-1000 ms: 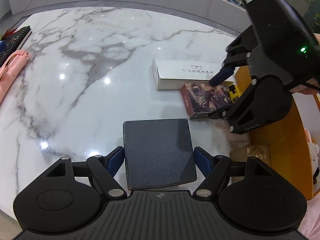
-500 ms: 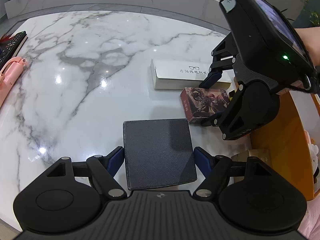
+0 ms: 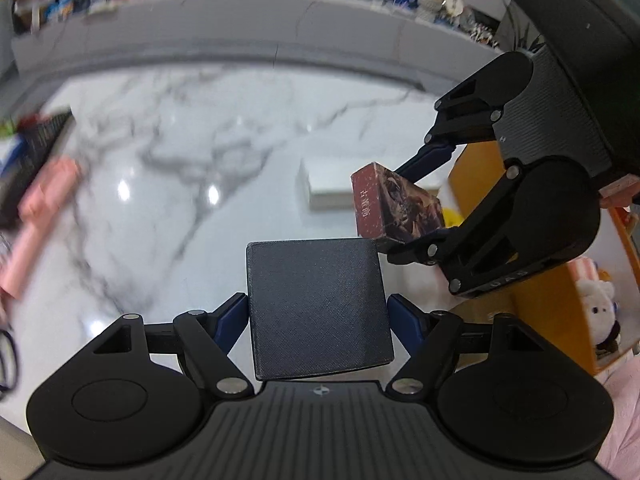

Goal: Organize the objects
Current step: 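Carry the gray box and the card box into the orange box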

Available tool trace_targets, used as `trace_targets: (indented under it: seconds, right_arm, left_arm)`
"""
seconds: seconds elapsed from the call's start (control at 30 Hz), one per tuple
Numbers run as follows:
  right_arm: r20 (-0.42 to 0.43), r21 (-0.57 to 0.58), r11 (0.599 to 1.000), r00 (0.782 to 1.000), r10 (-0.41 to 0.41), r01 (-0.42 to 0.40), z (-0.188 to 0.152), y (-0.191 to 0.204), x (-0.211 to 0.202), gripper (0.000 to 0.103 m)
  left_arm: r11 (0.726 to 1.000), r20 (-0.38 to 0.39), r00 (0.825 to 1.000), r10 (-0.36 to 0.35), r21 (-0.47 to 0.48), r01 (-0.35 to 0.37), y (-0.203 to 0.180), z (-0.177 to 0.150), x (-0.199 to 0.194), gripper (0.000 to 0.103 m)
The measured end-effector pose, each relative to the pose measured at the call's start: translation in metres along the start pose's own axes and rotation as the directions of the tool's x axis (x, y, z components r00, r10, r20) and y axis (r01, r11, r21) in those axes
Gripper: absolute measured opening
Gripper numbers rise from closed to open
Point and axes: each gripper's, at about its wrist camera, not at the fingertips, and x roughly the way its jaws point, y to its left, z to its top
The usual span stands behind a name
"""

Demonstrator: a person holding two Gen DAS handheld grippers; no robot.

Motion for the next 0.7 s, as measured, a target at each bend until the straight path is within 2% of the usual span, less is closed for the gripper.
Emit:
trace_targets:
  seconds: [0.1, 0.23, 0.33, 0.43, 0.57, 0.63, 0.7]
  right_arm:
    - [0.052, 0.020, 0.998, 0.997, -0.053, 0.052, -0.004, 0.000, -0.033, 0.061]
    - [0.082, 0.053, 0.993, 0.991, -0.105, 0.101, -0.029, -0.001, -0.079, 0.061]
    - [0.074, 0.076, 0.984, 0.983, -0.166, 0.160, -0.058, -0.003, -0.109, 0.061]
    - [0.024, 0.106, 0.972, 0.976, -0.215, 0.211, -0.096, -0.008, -0.130, 0.061]
    - [-0.047, 0.145, 0.952, 0.963, -0.266, 0.270, -0.149, -0.016, -0.142, 0.061]
    - [-0.070, 0.168, 0.943, 0.958, -0.278, 0.286, -0.172, -0.020, -0.142, 0.061]
    - [-0.084, 0.180, 0.939, 0.955, -0.283, 0.294, -0.192, -0.025, -0.139, 0.061]
  left_arm:
    - [0.999, 0.051, 0.998, -0.024, 0.045, 0.021, -0.016, 0.002, -0.018, 0.087]
    - [0.989, 0.079, 0.993, -0.089, 0.122, 0.079, -0.046, 0.012, -0.033, 0.087]
    - [0.960, 0.100, 0.986, -0.136, 0.260, 0.106, -0.085, 0.023, -0.043, 0.087]
    - [0.895, 0.069, 0.980, -0.188, 0.422, 0.142, -0.129, 0.036, -0.040, 0.087]
    - [0.777, -0.004, 0.977, -0.214, 0.605, 0.173, -0.183, 0.052, -0.017, 0.087]
    - [0.710, -0.034, 0.974, -0.222, 0.679, 0.186, -0.207, 0.058, -0.002, 0.087]
    - [0.615, -0.068, 0.973, -0.218, 0.765, 0.192, -0.232, 0.057, 0.009, 0.087]
